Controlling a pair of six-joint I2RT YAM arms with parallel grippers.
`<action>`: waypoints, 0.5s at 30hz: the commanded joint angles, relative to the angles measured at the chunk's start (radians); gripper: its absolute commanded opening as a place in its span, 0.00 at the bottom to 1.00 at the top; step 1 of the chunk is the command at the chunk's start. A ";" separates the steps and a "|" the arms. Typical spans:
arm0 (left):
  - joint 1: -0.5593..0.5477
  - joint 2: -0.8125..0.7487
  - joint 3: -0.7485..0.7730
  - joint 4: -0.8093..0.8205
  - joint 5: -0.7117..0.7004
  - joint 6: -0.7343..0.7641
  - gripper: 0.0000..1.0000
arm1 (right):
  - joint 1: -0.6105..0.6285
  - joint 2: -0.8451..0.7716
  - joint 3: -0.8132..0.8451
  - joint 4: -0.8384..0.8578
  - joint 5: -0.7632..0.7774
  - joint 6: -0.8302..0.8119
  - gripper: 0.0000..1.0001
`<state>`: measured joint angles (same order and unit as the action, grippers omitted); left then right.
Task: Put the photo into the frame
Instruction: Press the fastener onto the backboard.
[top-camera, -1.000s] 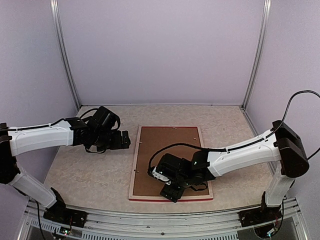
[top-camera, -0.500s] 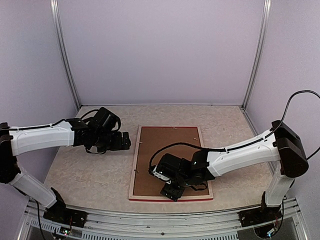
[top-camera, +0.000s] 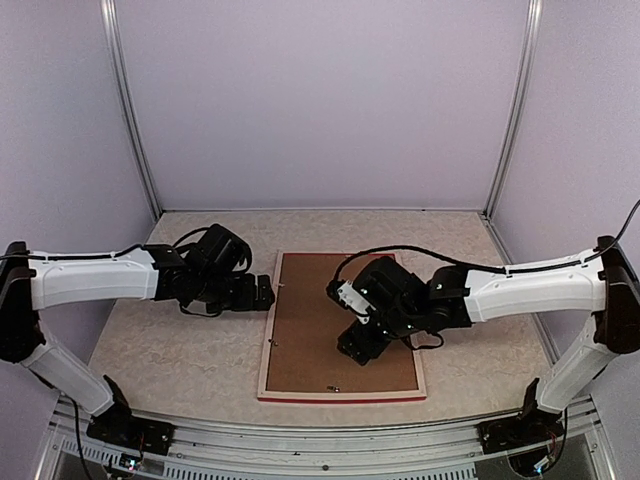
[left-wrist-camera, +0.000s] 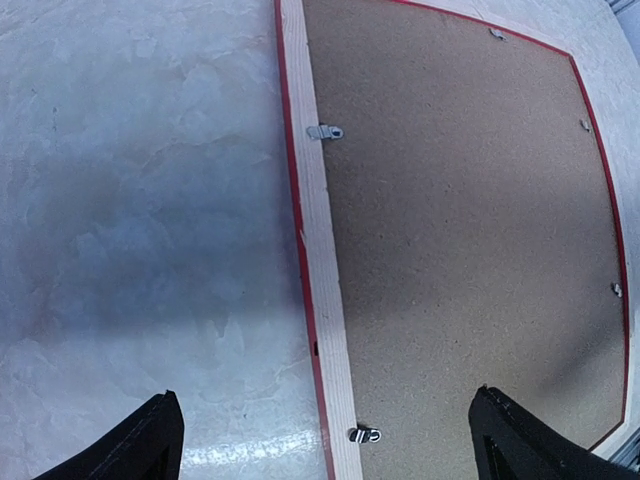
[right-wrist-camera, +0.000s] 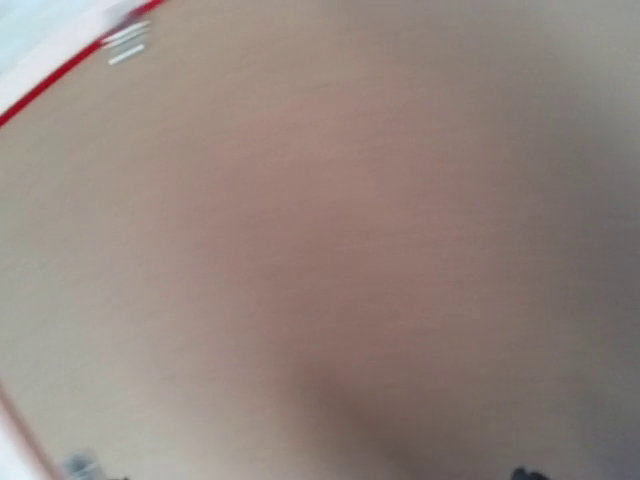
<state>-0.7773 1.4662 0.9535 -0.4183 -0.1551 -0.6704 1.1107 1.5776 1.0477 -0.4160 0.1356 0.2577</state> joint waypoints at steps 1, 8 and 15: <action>-0.014 0.035 0.025 0.031 0.012 0.029 0.99 | -0.100 -0.033 -0.015 -0.050 0.041 0.089 0.81; 0.009 0.144 0.107 0.005 -0.053 0.076 0.98 | -0.196 -0.042 -0.020 -0.067 0.065 0.124 0.81; 0.036 0.268 0.229 0.019 -0.016 0.156 0.94 | -0.206 -0.030 -0.048 -0.046 0.080 0.136 0.82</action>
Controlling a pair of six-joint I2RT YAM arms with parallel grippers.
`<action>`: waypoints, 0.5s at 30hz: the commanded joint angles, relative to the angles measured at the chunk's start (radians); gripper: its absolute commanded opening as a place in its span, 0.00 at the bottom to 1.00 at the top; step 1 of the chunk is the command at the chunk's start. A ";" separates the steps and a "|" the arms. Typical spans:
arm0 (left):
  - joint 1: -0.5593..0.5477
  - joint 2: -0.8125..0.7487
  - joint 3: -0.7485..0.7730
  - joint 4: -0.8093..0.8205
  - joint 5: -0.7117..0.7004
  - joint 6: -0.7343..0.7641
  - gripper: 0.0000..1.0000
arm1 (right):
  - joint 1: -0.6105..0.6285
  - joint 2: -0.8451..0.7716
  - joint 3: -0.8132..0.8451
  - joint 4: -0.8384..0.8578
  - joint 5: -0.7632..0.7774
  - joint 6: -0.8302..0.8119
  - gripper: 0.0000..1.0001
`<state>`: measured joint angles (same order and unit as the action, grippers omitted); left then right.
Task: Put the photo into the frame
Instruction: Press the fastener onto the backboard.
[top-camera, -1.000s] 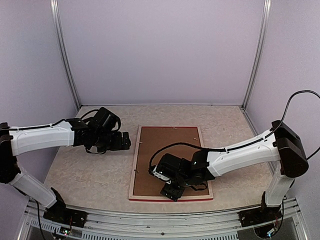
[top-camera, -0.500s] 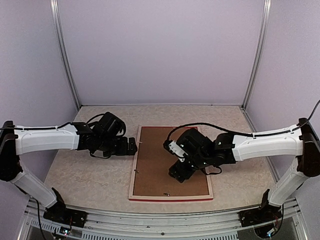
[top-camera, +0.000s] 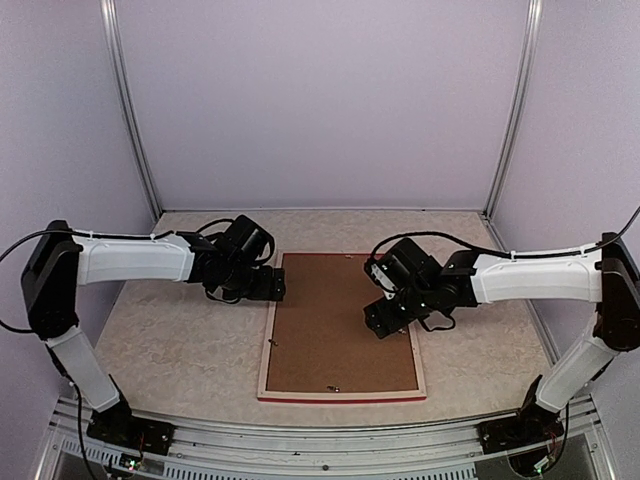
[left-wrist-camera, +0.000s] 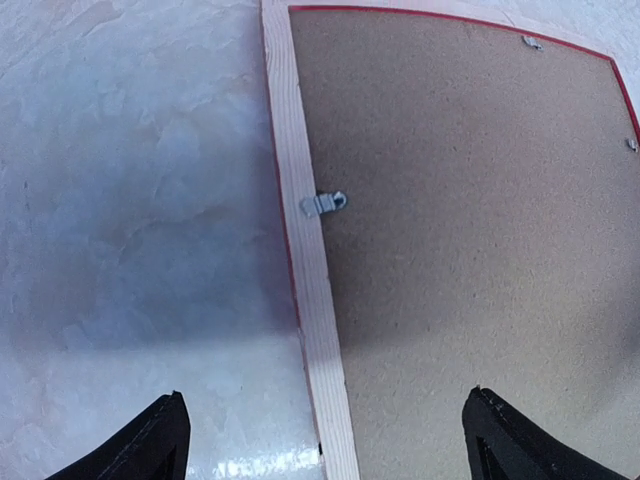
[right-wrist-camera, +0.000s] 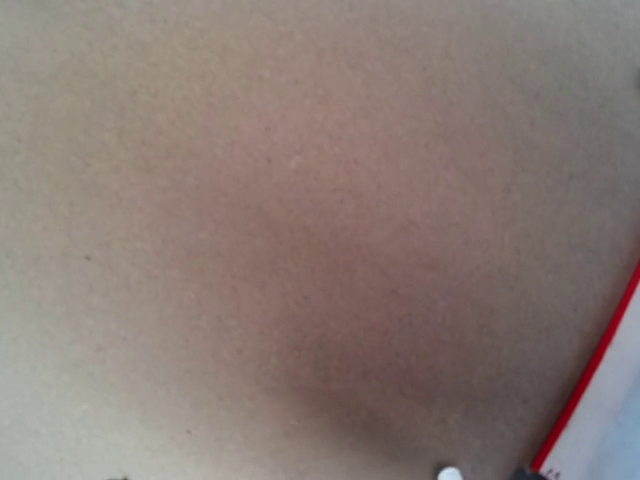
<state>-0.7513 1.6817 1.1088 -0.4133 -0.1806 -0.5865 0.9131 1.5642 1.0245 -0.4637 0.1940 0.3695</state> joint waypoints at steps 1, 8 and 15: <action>0.010 0.080 0.095 0.014 0.016 0.084 0.94 | -0.009 -0.016 -0.030 0.006 0.023 0.025 0.82; 0.014 0.227 0.242 0.000 0.031 0.155 0.94 | -0.035 -0.032 -0.072 0.045 0.005 0.029 0.82; 0.015 0.329 0.347 -0.014 0.038 0.200 0.98 | -0.058 -0.054 -0.114 0.072 -0.013 0.044 0.82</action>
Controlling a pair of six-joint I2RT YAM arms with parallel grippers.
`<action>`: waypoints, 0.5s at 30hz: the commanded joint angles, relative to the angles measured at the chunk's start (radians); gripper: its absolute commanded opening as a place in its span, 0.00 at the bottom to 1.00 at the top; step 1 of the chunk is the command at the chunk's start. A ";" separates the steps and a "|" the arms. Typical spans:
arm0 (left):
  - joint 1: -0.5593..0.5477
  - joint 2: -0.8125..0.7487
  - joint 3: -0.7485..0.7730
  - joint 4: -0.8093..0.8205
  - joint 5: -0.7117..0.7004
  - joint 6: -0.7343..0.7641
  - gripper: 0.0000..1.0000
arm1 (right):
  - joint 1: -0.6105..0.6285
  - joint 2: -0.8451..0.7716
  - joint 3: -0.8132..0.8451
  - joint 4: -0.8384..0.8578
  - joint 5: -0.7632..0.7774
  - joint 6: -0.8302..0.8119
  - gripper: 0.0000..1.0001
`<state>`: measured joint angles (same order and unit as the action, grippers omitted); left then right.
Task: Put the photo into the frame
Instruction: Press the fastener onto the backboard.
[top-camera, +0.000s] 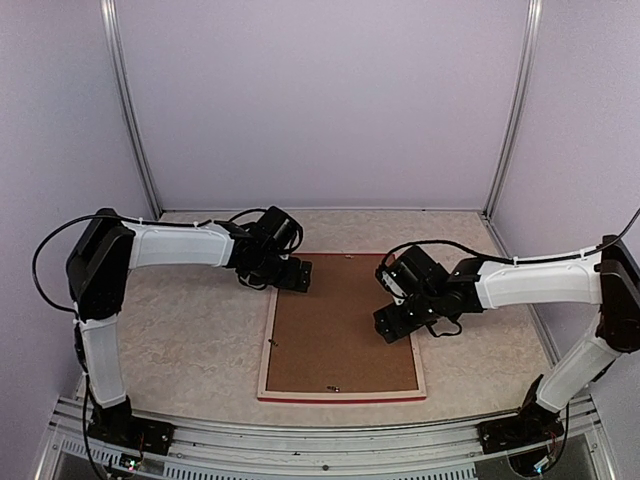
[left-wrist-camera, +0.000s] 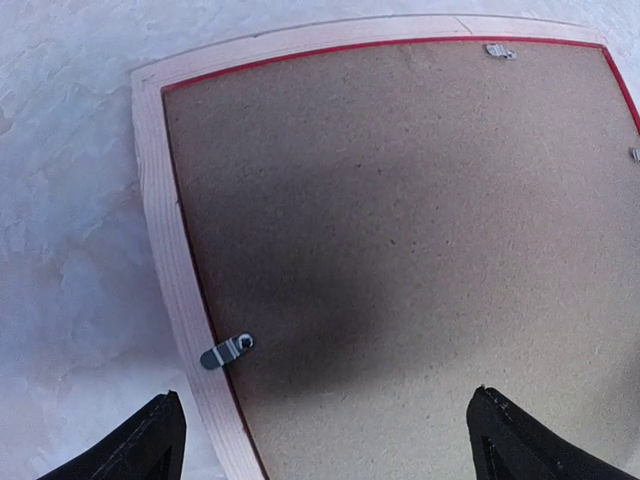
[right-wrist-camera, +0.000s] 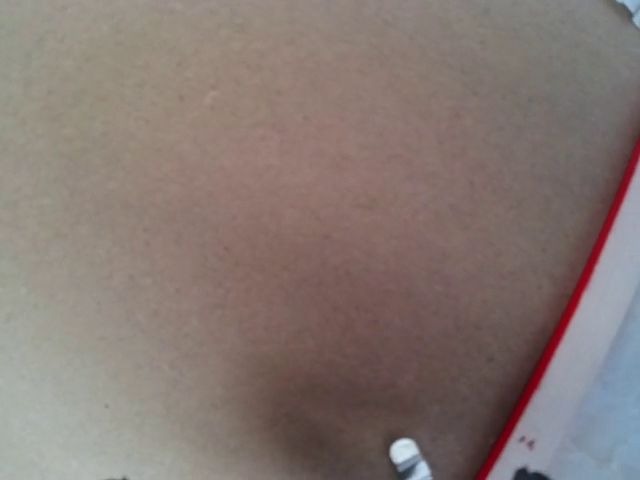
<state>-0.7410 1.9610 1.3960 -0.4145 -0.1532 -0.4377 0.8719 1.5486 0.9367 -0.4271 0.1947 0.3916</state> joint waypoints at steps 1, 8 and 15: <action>0.005 0.059 0.072 -0.015 0.010 0.056 0.98 | -0.017 -0.038 -0.030 0.037 -0.015 0.023 0.82; 0.006 0.131 0.130 -0.019 0.014 0.077 0.99 | -0.021 -0.041 -0.046 0.044 -0.017 0.031 0.82; 0.011 0.168 0.146 -0.017 -0.011 0.079 0.99 | -0.022 -0.047 -0.054 0.047 -0.020 0.037 0.82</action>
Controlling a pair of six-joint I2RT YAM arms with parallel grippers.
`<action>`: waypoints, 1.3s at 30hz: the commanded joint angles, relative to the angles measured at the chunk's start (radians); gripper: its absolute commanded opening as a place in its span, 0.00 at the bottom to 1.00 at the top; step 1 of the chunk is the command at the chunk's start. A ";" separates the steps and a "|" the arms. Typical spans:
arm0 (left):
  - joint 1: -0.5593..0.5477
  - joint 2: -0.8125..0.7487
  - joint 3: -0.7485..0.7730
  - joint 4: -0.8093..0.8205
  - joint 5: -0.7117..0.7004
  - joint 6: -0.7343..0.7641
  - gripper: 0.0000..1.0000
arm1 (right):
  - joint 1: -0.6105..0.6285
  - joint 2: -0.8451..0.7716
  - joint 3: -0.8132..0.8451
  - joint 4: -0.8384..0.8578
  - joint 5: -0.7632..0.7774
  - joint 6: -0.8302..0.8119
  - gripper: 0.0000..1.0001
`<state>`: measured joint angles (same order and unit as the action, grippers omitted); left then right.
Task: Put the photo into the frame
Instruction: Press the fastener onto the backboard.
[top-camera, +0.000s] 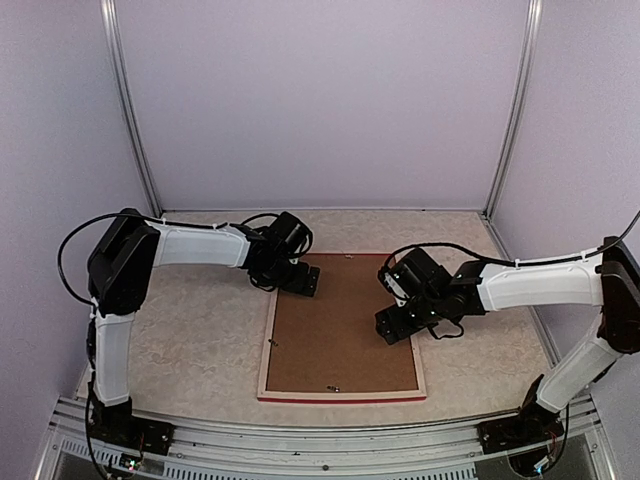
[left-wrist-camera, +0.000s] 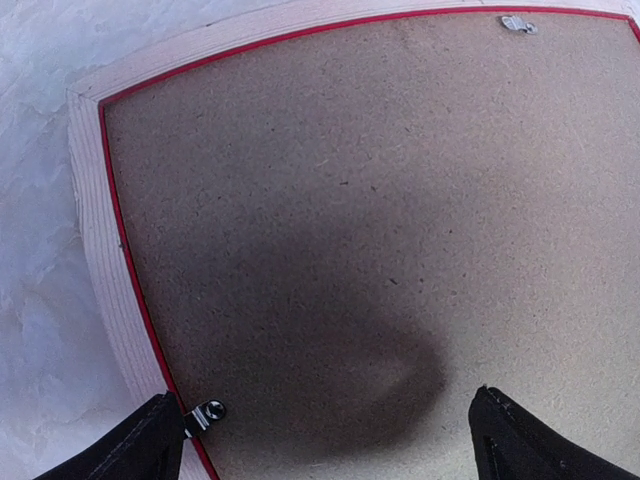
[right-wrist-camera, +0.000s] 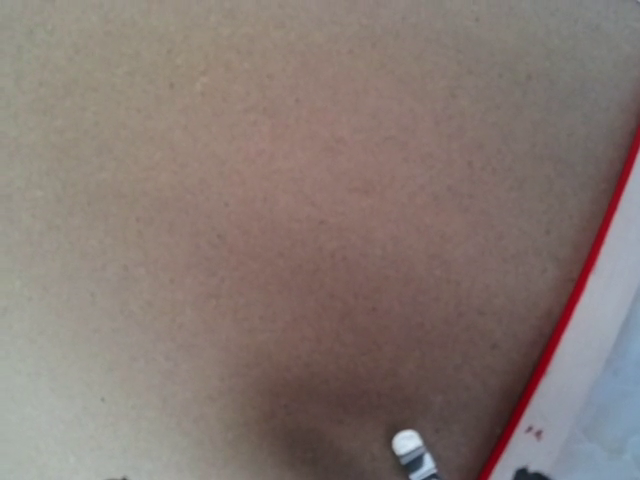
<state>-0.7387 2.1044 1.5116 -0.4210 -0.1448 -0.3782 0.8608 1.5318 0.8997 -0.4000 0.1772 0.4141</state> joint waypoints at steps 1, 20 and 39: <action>0.010 0.027 0.030 -0.009 -0.023 0.021 0.99 | -0.011 -0.029 -0.018 0.021 -0.005 0.015 0.82; 0.003 0.017 -0.065 0.002 -0.007 -0.010 0.99 | -0.012 -0.029 -0.027 0.024 -0.002 0.027 0.82; -0.034 -0.035 -0.145 0.022 0.067 -0.037 0.97 | -0.013 -0.019 -0.039 0.032 -0.007 0.046 0.82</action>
<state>-0.7494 2.0727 1.4151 -0.3096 -0.1646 -0.3775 0.8604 1.5272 0.8806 -0.3855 0.1722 0.4442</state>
